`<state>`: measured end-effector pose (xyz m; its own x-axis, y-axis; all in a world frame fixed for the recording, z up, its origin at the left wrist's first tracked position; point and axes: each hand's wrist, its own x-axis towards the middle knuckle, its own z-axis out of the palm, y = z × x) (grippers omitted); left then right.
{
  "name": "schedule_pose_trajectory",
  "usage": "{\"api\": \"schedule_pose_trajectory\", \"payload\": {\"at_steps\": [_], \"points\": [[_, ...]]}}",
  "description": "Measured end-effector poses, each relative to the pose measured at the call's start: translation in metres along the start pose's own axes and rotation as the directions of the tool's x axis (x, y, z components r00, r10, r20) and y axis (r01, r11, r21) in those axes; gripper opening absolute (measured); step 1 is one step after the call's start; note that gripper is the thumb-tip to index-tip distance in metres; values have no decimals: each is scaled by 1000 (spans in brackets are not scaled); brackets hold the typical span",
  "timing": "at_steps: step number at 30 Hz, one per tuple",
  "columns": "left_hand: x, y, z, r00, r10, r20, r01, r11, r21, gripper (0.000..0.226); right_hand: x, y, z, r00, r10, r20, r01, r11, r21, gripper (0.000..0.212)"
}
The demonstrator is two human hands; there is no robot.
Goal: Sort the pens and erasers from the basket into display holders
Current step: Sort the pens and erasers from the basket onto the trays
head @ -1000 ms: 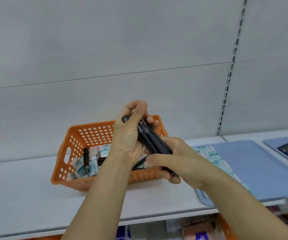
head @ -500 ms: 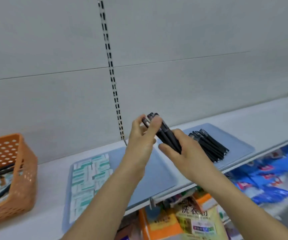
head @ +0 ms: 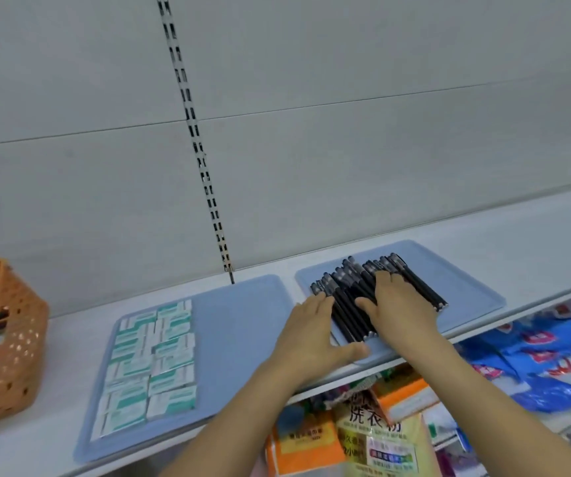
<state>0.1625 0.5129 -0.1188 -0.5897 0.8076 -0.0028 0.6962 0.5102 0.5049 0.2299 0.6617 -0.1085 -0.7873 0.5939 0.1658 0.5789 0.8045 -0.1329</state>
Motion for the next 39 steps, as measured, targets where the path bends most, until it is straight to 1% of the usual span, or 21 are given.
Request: {"api": "schedule_pose_trajectory", "payload": {"at_steps": [2, 5, 8, 9, 10, 12, 13, 15, 17, 18, 23, 25, 27, 29, 32, 34, 35, 37, 39], "points": [[-3, 2, -4, 1000, -7, -29, 5, 998, -62, 89, -3, 0, 4, 998, -23, -59, 18, 996, -91, 54], [-15, 2, -12, 987, -35, -154, 5, 981, -194, 72, -6, 1, 5, 996, -31, -84, 22, 993, -112, 56], [-36, -6, -25, 945, -38, -324, -24, 983, -184, 56, -15, -1, 3, 998, -16, -65, 7, 992, -125, 55], [-44, -9, -31, 929, -35, -368, -37, 982, -187, 51, -19, -4, 1, 996, -18, -83, 8, 992, -122, 55], [-51, -13, -37, 914, -39, -404, -49, 978, -204, 46, -24, -8, -3, 991, -35, -129, 24, 996, -83, 54], [-68, -20, -50, 884, -55, -464, -69, 966, -247, 38, -35, -25, -12, 959, -108, -262, 140, 985, 105, 46], [-77, -24, -57, 870, -65, -489, -72, 964, -257, 35, -41, -38, -18, 931, -152, -331, 227, 953, 199, 41], [-96, -34, -71, 842, -76, -534, -69, 967, -246, 29, -53, -69, -28, 871, -228, -435, 385, 867, 316, 31], [-117, -47, -85, 812, -77, -579, -66, 973, -221, 25, -67, -104, -36, 822, -274, -499, 491, 785, 378, 25], [-128, -54, -93, 796, -76, -600, -67, 975, -213, 24, -74, -122, -38, 813, -282, -509, 517, 752, 408, 24], [-197, -97, -141, 715, -71, -695, -77, 981, -180, 18, -104, -211, -45, 823, -335, -459, 565, 573, 594, 20], [-226, -118, -163, 676, -92, -731, -86, 976, -202, 16, -112, -251, -49, 836, -348, -424, 546, 456, 702, 17], [-253, -142, -184, 630, -122, -767, -92, 969, -230, 12, -119, -291, -53, 853, -356, -381, 497, 336, 800, 18], [-282, -170, -205, 584, -134, -801, -69, 975, -213, 12, -124, -329, -55, 833, -404, -377, 507, 289, 812, 18], [-318, -219, -236, 547, -191, -815, 54, 980, -193, 14, -124, -381, -57, 745, -548, -380, 598, 296, 745, 18], [-336, -252, -252, 531, -248, -810, 151, 969, -197, 11, -118, -413, -56, 692, -641, -332, 651, 354, 672, 21], [-343, -267, -260, 527, -275, -804, 196, 960, -200, 9, -114, -428, -54, 669, -692, -270, 670, 405, 623, 24], [-354, -292, -270, 540, -305, -785, 281, 944, -173, 8, -105, -457, -50, 615, -784, -79, 702, 499, 509, 27], [-359, -310, -274, 582, -316, -750, 350, 929, -120, 11, -102, -481, -41, 543, -832, 114, 728, 534, 429, 30]]}}
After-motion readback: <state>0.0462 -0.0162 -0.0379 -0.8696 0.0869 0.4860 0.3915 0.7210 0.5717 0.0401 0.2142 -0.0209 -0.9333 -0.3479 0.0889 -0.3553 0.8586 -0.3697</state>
